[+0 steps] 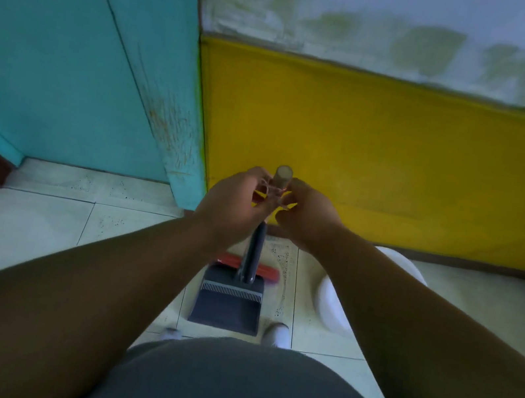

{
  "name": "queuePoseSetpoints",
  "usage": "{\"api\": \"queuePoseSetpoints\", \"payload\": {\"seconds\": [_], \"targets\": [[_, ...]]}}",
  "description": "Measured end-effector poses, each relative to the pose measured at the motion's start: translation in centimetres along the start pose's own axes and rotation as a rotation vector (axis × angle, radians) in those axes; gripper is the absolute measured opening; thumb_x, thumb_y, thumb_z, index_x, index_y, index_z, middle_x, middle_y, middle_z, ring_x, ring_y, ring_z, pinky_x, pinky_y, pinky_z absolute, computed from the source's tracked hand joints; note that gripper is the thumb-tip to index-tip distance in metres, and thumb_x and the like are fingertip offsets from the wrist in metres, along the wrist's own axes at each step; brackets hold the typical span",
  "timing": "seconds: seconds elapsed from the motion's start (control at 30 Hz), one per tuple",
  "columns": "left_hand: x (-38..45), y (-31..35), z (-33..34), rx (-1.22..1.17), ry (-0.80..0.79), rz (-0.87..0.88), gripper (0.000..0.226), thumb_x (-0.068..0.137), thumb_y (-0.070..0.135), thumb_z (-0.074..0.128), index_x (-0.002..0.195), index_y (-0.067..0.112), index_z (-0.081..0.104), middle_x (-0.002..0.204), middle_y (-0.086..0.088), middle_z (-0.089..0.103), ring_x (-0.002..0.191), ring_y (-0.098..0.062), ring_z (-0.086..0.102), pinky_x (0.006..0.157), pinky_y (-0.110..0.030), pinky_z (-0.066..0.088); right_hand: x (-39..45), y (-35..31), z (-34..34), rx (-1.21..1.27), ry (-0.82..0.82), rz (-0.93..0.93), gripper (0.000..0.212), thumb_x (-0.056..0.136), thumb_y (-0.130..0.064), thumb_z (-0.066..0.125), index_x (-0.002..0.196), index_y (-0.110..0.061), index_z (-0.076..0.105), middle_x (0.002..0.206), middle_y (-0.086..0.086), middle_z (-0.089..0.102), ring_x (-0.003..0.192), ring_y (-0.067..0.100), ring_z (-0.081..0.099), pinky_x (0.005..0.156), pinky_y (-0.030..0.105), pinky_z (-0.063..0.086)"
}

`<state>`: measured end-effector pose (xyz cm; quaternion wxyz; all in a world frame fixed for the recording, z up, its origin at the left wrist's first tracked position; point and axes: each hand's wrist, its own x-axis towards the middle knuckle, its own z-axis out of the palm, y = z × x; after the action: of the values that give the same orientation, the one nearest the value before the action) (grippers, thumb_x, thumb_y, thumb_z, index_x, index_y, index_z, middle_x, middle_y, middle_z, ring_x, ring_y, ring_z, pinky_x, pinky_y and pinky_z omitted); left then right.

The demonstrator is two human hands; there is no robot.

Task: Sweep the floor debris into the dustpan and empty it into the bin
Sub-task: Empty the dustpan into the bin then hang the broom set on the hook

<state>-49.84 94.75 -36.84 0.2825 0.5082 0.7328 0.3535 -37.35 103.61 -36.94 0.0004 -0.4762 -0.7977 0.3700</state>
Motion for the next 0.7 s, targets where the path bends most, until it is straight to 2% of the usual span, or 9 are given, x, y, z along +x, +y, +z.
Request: {"api": "queuePoseSetpoints", "payload": {"seconds": [0.07, 0.17, 0.27, 0.37, 0.53, 0.63, 0.7], "targets": [[-0.3, 0.2, -0.6, 0.03, 0.027, 0.046, 0.012, 0.093, 0.036, 0.062, 0.104, 0.031, 0.06, 0.093, 0.017, 0.063, 0.08, -0.003, 0.061, 0.066, -0.026, 0.049, -0.7, -0.9, -0.4, 0.007, 0.033, -0.05, 0.029, 0.084, -0.02, 0.061, 0.112, -0.026, 0.056, 0.102, -0.005, 0.065, 0.082, 0.019, 0.063, 0.062, 0.029, 0.051], [-0.4, 0.1, -1.2, 0.065, 0.085, 0.079, 0.012, 0.096, 0.031, 0.057, 0.103, 0.022, 0.062, 0.09, 0.008, 0.067, 0.077, -0.014, 0.063, 0.066, -0.036, 0.052, -1.1, -2.1, -0.4, -0.03, 0.106, -0.091, 0.022, 0.082, -0.025, 0.064, 0.101, -0.021, 0.055, 0.092, -0.001, 0.067, 0.08, 0.024, 0.064, 0.068, 0.038, 0.055], [-0.2, 0.4, -1.9, 0.066, 0.117, 0.104, 0.012, 0.098, 0.026, 0.052, 0.093, 0.02, 0.061, 0.075, 0.002, 0.064, 0.068, -0.019, 0.061, 0.059, -0.041, 0.05, -1.3, -3.1, -0.9, -0.006, 0.154, -0.123, 0.021, 0.083, -0.032, 0.066, 0.096, -0.019, 0.055, 0.087, 0.002, 0.067, 0.076, 0.024, 0.062, 0.064, 0.037, 0.053], [0.0, 0.9, -2.8, 0.041, 0.11, 0.13, 0.013, 0.097, 0.026, 0.051, 0.091, 0.02, 0.061, 0.074, 0.002, 0.064, 0.068, -0.02, 0.063, 0.06, -0.047, 0.051, -1.7, -3.7, -1.6, -0.002, 0.2, -0.174, 0.022, 0.085, -0.034, 0.068, 0.091, -0.016, 0.058, 0.08, 0.003, 0.064, 0.071, 0.023, 0.06, 0.057, 0.033, 0.047], [0.4, 1.5, -4.1, 0.041, 0.103, 0.188, 0.019, 0.096, 0.036, 0.048, 0.09, 0.022, 0.06, 0.072, 0.002, 0.063, 0.066, -0.022, 0.063, 0.059, -0.049, 0.051, -2.5, -4.9, -2.3, 0.067, 0.245, -0.247, 0.016, 0.09, -0.028, 0.063, 0.083, -0.014, 0.06, 0.066, 0.0, 0.059, 0.058, 0.015, 0.048, 0.053, 0.034, 0.042], [0.6, 1.4, -4.5, 0.011, 0.09, 0.171, 0.018, 0.095, 0.04, 0.046, 0.09, 0.026, 0.056, 0.076, 0.002, 0.064, 0.066, -0.023, 0.065, 0.057, -0.049, 0.051, -2.6, -5.3, -2.5, -0.042, 0.263, -0.29, 0.022, 0.096, -0.029, 0.054, 0.08, -0.016, 0.057, 0.064, -0.004, 0.053, 0.056, 0.011, 0.043, 0.051, 0.031, 0.035], [0.7, 1.4, -4.5, -0.021, 0.072, 0.141, 0.01, 0.098, 0.035, 0.048, 0.096, 0.027, 0.055, 0.087, 0.006, 0.067, 0.067, -0.017, 0.065, 0.059, -0.042, 0.052, -2.5, -5.4, -2.6, -0.151, 0.297, -0.325, 0.028, 0.1, -0.031, 0.046, 0.076, -0.018, 0.053, 0.07, -0.004, 0.051, 0.062, 0.014, 0.045, 0.053, 0.03, 0.034]]}}
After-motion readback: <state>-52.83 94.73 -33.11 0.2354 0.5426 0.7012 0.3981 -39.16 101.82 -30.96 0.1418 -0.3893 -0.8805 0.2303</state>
